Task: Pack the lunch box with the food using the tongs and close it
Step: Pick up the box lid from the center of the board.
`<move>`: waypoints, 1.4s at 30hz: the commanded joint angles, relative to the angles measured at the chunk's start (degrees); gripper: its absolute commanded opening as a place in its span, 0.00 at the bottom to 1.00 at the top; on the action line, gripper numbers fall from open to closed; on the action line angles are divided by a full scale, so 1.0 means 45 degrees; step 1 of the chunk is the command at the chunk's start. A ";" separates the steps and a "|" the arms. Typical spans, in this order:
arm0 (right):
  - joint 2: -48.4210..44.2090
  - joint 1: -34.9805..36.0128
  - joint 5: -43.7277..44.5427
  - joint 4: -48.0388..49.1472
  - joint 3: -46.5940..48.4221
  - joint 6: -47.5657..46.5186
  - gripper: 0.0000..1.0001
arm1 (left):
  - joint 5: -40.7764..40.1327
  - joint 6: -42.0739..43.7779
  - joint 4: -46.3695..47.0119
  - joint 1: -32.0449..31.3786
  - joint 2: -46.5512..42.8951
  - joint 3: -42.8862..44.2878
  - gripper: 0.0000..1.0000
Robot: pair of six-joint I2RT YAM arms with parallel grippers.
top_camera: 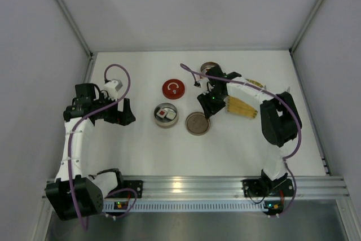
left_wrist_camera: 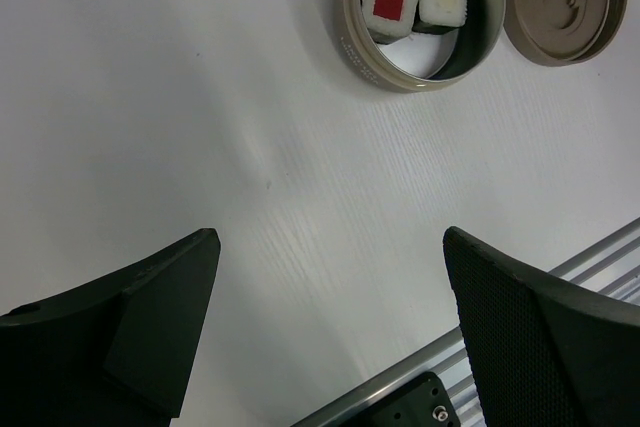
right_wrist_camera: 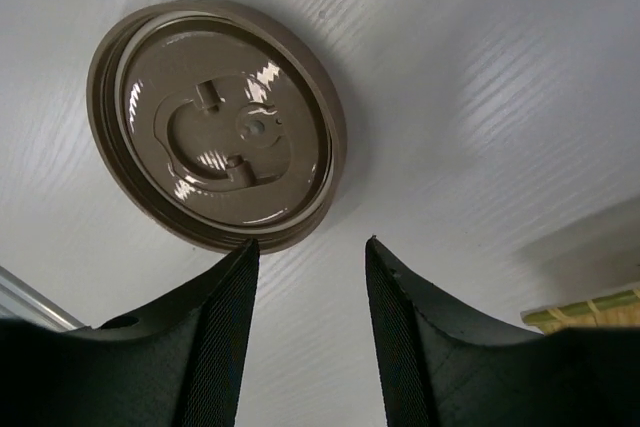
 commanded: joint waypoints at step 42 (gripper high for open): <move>-0.3344 -0.0960 -0.5727 -0.6954 0.5711 -0.7020 0.00 | 1.1336 0.4802 0.0798 -0.0020 -0.0996 -0.1795 0.98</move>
